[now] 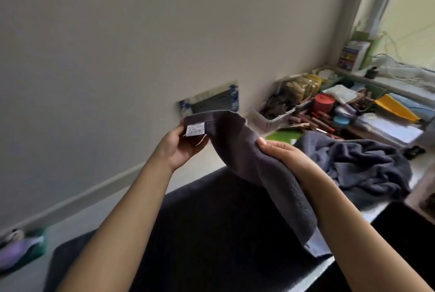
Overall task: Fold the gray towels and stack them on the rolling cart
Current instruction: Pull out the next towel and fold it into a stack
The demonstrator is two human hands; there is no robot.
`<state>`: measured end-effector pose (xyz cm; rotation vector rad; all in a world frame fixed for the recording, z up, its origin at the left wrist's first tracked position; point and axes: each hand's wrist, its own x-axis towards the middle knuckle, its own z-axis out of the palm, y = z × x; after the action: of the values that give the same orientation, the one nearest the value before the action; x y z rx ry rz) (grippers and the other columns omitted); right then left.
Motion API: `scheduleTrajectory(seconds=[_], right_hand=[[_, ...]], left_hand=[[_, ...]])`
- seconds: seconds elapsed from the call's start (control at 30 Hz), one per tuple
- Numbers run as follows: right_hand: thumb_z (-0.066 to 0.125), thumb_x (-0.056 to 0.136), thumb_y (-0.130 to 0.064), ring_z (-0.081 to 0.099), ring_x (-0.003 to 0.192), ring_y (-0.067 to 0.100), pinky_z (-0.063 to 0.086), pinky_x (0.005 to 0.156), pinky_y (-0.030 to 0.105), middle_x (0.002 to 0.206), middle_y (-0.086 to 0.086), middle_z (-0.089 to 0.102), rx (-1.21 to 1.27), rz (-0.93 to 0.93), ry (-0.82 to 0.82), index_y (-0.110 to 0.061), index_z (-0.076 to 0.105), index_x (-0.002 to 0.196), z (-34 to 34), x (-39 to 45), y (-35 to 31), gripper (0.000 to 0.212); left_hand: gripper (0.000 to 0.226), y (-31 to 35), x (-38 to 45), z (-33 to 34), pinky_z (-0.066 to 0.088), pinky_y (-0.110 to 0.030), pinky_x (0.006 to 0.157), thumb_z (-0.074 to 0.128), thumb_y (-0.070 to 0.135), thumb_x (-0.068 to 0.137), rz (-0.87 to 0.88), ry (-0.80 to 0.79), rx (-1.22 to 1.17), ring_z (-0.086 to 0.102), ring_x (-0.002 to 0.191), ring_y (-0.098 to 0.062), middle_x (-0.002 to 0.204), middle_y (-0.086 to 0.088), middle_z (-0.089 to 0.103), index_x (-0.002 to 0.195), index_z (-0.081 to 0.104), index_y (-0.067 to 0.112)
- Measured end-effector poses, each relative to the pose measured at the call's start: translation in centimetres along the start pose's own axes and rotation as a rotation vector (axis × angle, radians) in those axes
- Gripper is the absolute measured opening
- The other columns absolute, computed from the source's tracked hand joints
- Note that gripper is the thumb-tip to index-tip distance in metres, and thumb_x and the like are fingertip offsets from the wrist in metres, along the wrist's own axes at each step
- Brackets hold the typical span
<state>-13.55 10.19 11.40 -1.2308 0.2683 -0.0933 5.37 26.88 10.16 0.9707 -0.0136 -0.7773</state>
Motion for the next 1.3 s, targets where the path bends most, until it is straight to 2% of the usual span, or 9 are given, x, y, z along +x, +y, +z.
scheduleTrajectory(seconds=[0.2,0.3,0.4,0.53,0.67,0.83,1.03,1.17,1.3], right_hand=[[0.058,0.075,-0.03,0.059,0.056,0.005,0.048,0.057,0.014,0.062,0.0,0.065,-0.054,0.118,-0.206,-0.014,0.072,0.063,10.9,-1.0,5.3,0.024],[0.055,0.087,-0.023,0.06,0.069,0.007,0.047,0.063,0.01,0.072,0.001,0.064,-0.156,0.147,-0.294,-0.008,0.068,0.082,14.8,-1.0,8.2,0.02],[0.049,0.096,-0.018,0.062,0.071,0.004,0.046,0.065,0.009,0.078,0.005,0.065,-0.245,0.212,-0.287,-0.001,0.066,0.095,18.2,-0.6,12.7,0.024],[0.06,0.088,-0.032,0.057,0.073,0.019,0.047,0.069,0.024,0.075,0.011,0.062,-0.289,0.408,-0.237,-0.005,0.067,0.084,20.2,-0.1,19.0,0.028],[0.062,0.088,-0.034,0.06,0.058,0.013,0.049,0.058,0.025,0.066,0.007,0.065,-0.316,0.549,-0.205,-0.01,0.066,0.071,21.0,-0.4,22.2,0.03],[0.063,0.086,-0.039,0.063,0.064,0.018,0.051,0.062,0.03,0.073,0.01,0.069,-0.37,0.597,-0.206,-0.014,0.069,0.071,21.9,0.1,23.8,0.03],[0.06,0.089,-0.035,0.064,0.073,0.015,0.052,0.068,0.027,0.078,0.005,0.069,-0.416,0.622,-0.285,-0.013,0.069,0.082,23.9,0.2,25.9,0.025],[0.054,0.094,-0.019,0.062,0.064,0.014,0.052,0.061,0.022,0.075,0.007,0.065,-0.357,0.672,-0.332,-0.008,0.065,0.086,25.1,0.0,27.9,0.018],[0.047,0.097,-0.011,0.069,0.074,0.023,0.056,0.072,0.031,0.085,0.012,0.07,-0.368,0.681,-0.4,-0.005,0.062,0.099,25.7,0.5,29.1,0.016]], left_hand=[[0.03,2.7,-7.8,-11.3,0.058,-0.035,0.07,0.038,0.03,0.1,0.075,0.159,-0.016,0.068,0.073,-0.021,0.08,-0.009,0.07,0.094,0.059,0.009],[0.031,2.8,-10.3,-16.4,0.053,-0.038,0.073,0.041,0.036,0.098,0.078,0.25,0.025,0.062,0.08,-0.021,0.084,-0.008,0.066,0.091,0.059,0.012],[0.031,1.4,-11.7,-21.8,0.049,-0.037,0.074,0.044,0.037,0.096,0.045,0.388,0.063,0.059,0.081,-0.022,0.085,-0.009,0.062,0.089,0.058,0.011],[0.029,-1.9,-12.8,-27.0,0.048,-0.034,0.069,0.044,0.039,0.096,-0.04,0.501,0.068,0.058,0.079,-0.021,0.086,-0.008,0.06,0.087,0.056,0.013],[0.029,-3.5,-13.5,-29.7,0.048,-0.035,0.075,0.044,0.037,0.097,-0.058,0.511,0.073,0.059,0.084,-0.02,0.087,-0.007,0.063,0.089,0.056,0.012],[0.023,-3.6,-14.0,-31.6,0.047,-0.034,0.074,0.044,0.031,0.098,0.005,0.524,0.164,0.06,0.083,-0.02,0.09,-0.008,0.06,0.091,0.055,0.012],[0.043,-5.9,-16.8,-33.3,0.036,-0.042,0.101,0.041,0.033,0.099,0.12,0.685,0.217,0.047,0.121,-0.021,0.131,-0.004,0.05,0.139,0.036,0.019],[0.033,-10.3,-20.3,-32.4,0.046,-0.036,0.085,0.042,0.038,0.097,-0.059,0.801,0.312,0.054,0.107,-0.017,0.123,-0.003,0.054,0.125,0.048,0.02],[0.036,-14.9,-23.9,-31.9,0.05,-0.045,0.092,0.045,0.05,0.093,-0.234,0.782,0.347,0.061,0.101,-0.025,0.11,-0.007,0.065,0.103,0.061,0.019]])
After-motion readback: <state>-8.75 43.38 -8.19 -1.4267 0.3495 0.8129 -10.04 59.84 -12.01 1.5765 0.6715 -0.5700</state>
